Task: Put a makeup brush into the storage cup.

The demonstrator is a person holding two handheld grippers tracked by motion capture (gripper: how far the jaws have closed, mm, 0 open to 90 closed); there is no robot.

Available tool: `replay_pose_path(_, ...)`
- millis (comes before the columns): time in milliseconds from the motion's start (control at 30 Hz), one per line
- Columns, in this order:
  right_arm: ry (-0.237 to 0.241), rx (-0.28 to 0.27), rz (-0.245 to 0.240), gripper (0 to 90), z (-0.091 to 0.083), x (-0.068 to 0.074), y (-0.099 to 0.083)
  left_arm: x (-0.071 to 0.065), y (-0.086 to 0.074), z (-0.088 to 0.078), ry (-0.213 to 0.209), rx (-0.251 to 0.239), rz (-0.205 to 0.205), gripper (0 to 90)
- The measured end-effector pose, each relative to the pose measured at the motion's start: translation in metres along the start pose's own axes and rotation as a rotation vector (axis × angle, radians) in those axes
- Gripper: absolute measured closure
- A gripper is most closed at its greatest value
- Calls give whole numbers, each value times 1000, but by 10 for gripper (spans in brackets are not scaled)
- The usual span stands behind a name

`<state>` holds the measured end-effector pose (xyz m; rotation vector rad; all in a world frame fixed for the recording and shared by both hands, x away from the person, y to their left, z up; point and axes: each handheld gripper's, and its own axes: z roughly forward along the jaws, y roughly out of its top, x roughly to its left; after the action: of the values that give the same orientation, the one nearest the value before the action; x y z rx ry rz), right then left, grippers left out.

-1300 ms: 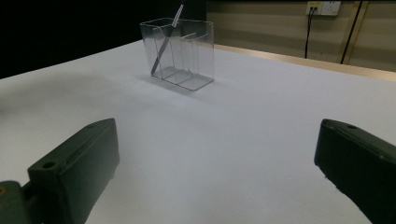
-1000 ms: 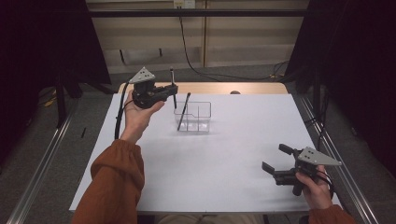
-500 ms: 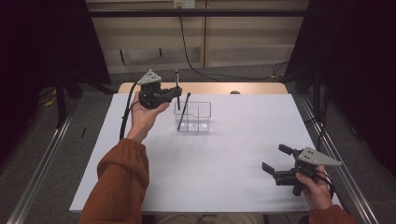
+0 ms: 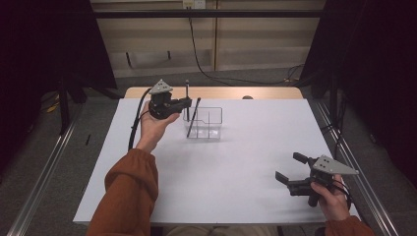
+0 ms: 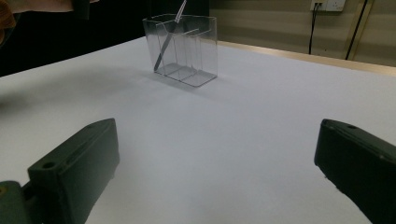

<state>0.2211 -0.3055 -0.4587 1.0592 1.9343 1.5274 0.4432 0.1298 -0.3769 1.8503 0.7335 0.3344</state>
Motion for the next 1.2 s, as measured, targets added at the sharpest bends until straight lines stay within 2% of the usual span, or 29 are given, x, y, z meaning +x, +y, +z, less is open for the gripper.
replay_pose_path(733,-5,3,-3,0,0,1,0,0,-20,10,6,41,-8,840)
replay_pose_path(1200,-3,8,-6,0,1,1,-1,3,-24,12,15,56,-1,833)
